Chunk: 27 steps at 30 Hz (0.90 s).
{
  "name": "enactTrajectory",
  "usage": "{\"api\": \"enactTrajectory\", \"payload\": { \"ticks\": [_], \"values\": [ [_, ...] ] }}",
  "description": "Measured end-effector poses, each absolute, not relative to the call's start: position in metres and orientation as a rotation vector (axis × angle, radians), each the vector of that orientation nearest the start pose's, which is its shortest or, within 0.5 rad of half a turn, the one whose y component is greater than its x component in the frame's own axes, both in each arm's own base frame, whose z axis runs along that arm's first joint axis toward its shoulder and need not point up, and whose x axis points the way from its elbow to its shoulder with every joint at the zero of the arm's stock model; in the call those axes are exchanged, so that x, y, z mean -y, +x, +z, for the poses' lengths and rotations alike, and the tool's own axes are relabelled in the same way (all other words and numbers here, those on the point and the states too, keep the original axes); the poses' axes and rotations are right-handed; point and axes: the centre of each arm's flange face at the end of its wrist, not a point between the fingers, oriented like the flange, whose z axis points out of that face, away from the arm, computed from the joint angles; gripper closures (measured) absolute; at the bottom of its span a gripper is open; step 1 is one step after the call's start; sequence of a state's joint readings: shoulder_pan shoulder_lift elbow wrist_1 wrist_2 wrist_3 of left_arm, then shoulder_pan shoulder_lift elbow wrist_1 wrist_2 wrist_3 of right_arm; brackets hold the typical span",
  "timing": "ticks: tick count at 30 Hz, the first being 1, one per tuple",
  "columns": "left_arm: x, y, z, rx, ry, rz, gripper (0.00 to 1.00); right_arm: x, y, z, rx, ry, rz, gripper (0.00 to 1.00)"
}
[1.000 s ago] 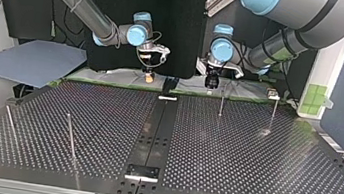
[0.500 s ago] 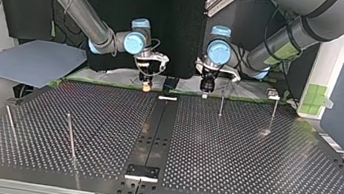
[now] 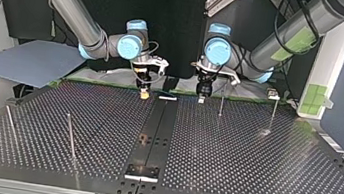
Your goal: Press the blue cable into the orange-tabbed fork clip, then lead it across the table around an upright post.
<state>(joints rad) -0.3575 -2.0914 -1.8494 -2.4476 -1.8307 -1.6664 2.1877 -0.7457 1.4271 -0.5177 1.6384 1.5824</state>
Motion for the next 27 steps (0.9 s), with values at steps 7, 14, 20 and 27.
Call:
{"api": "enactTrajectory", "payload": {
  "ticks": [7, 14, 20, 27],
  "values": [
    [0.309, 0.497, 0.185, -1.631, 0.033, -0.133, 0.99, 0.497, 0.516, 0.143, 0.951, 1.719, 1.522, 1.0],
    [0.317, 0.496, 0.232, -1.584, 0.041, -0.147, 0.99, 0.496, 0.518, 0.194, 0.934, 1.673, 1.562, 1.0],
    [0.321, 0.495, 0.277, -1.519, 0.022, -0.158, 0.99, 0.496, 0.514, 0.244, 0.915, 1.604, 1.613, 1.0],
    [0.322, 0.492, 0.322, -1.46, 0.0, -0.171, 0.99, 0.491, 0.51, 0.299, 0.884, 1.541, 1.657, 1.0]
  ]
}}
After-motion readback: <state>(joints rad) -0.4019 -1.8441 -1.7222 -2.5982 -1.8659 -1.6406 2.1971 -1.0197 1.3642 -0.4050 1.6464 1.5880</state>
